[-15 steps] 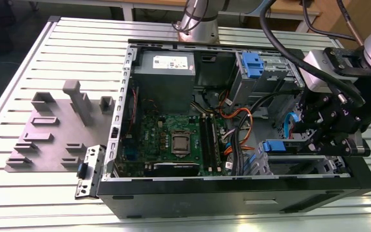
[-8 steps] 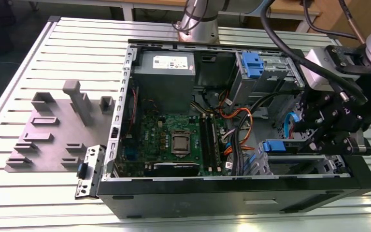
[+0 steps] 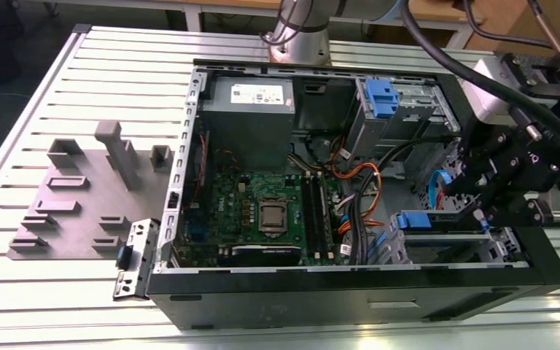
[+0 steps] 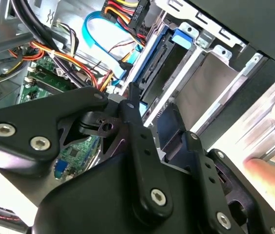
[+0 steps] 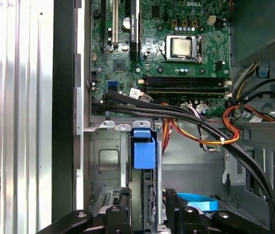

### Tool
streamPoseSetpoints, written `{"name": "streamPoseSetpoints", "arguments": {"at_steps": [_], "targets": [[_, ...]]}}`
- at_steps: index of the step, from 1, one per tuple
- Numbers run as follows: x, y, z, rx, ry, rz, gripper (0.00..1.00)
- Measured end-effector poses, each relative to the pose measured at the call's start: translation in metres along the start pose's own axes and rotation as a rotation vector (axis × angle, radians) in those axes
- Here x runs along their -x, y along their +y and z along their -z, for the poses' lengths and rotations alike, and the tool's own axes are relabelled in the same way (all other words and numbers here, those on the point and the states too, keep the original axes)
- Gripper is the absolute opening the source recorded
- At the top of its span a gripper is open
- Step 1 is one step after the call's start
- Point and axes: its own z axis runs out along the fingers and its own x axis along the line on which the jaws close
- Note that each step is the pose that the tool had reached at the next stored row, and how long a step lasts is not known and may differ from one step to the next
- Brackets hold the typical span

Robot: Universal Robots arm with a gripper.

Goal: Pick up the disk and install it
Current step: 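Insert the first disk wire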

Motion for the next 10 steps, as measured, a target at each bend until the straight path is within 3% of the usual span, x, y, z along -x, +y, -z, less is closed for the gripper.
{"name": "streamPoseSetpoints", "arguments": {"at_steps": [3, 10], "targets": [[0.0001, 0.0001, 0.0019, 0.0001, -0.003, 0.0, 0.42], [0.0018, 0.0001, 0.002, 0.0001, -0.0029, 0.0, 0.42]]}}
